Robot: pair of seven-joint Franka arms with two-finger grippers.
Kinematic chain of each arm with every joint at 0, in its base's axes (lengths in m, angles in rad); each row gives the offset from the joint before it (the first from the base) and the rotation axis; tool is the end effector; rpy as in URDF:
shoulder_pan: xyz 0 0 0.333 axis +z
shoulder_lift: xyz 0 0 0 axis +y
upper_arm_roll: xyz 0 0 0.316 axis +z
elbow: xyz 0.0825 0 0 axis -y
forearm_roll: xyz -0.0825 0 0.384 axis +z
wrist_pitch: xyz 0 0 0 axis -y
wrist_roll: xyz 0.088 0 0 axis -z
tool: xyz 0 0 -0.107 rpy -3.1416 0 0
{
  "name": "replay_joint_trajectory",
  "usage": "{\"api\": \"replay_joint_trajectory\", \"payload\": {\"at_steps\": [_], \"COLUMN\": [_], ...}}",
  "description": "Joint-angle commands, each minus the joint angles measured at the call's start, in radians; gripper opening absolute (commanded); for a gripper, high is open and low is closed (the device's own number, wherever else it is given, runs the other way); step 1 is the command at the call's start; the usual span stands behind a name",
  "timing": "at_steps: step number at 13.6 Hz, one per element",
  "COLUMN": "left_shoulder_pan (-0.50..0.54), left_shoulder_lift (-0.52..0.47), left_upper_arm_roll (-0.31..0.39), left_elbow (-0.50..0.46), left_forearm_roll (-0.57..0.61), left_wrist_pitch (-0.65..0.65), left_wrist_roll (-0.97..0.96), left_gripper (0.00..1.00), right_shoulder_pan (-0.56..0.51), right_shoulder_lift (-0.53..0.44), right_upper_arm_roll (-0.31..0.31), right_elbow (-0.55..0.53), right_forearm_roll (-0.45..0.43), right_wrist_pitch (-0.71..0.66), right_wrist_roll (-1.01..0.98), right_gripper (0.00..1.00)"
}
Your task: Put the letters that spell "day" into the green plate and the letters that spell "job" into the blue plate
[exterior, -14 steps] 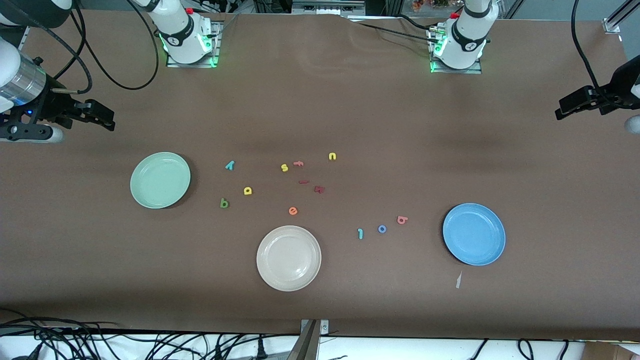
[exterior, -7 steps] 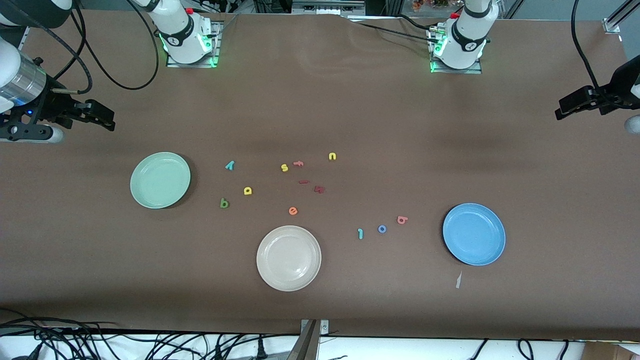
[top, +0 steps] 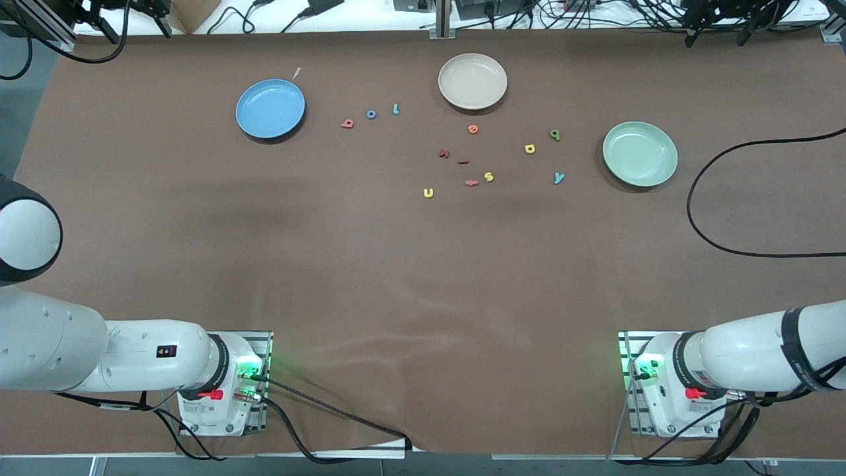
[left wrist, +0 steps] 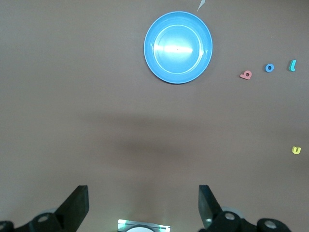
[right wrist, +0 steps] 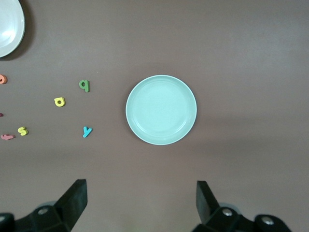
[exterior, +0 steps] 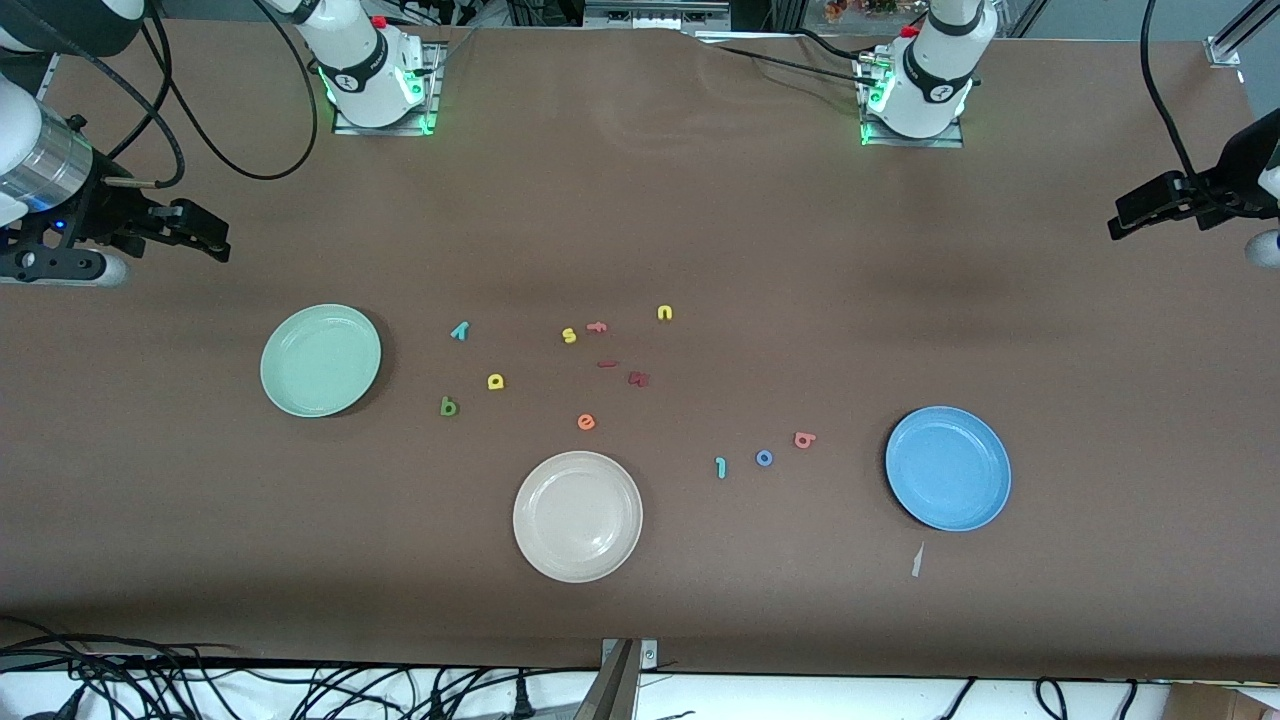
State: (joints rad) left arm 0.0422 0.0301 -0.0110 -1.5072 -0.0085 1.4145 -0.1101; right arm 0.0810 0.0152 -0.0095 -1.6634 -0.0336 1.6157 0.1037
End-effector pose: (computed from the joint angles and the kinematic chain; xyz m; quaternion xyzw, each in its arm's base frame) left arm 0.5470 0.0162 0.6247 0.9956 0.0700 -0.0615 0.0020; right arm 0.5579 0.0365 0.5762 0.9993 -0.0148 -0.0298 0.0195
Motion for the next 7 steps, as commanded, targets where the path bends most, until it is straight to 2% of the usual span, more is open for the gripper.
{"api": "replay_joint_trajectory", "payload": {"at_steps": [1,7], "left_shoulder_pan": [0.005,-0.011], "left_shoulder_lift": [0.014,0.025], "left_upper_arm_roll": [0.002,0.000], "left_elbow": [0.035,0.036], "left_forearm_roll": [-0.011,-0.030], "left_wrist_pitch": [-0.022,-0.011], "left_wrist_roll": [0.021,0.018], "left_gripper": [1.00,1.00], "right_shoulder_pan": [-0.001,-0.003], "right_shoulder_lift": [-0.012,-0.011], "right_upper_arm_roll": [-0.003,-0.004], "right_elbow": [-0.013,-0.013], "right_forearm_roll": [0.015,0.015], "right_wrist_pitch": [-0.007,-0.007], "right_wrist_roll": [-0.001,0.001], "right_gripper": [1.00,1.00]}}
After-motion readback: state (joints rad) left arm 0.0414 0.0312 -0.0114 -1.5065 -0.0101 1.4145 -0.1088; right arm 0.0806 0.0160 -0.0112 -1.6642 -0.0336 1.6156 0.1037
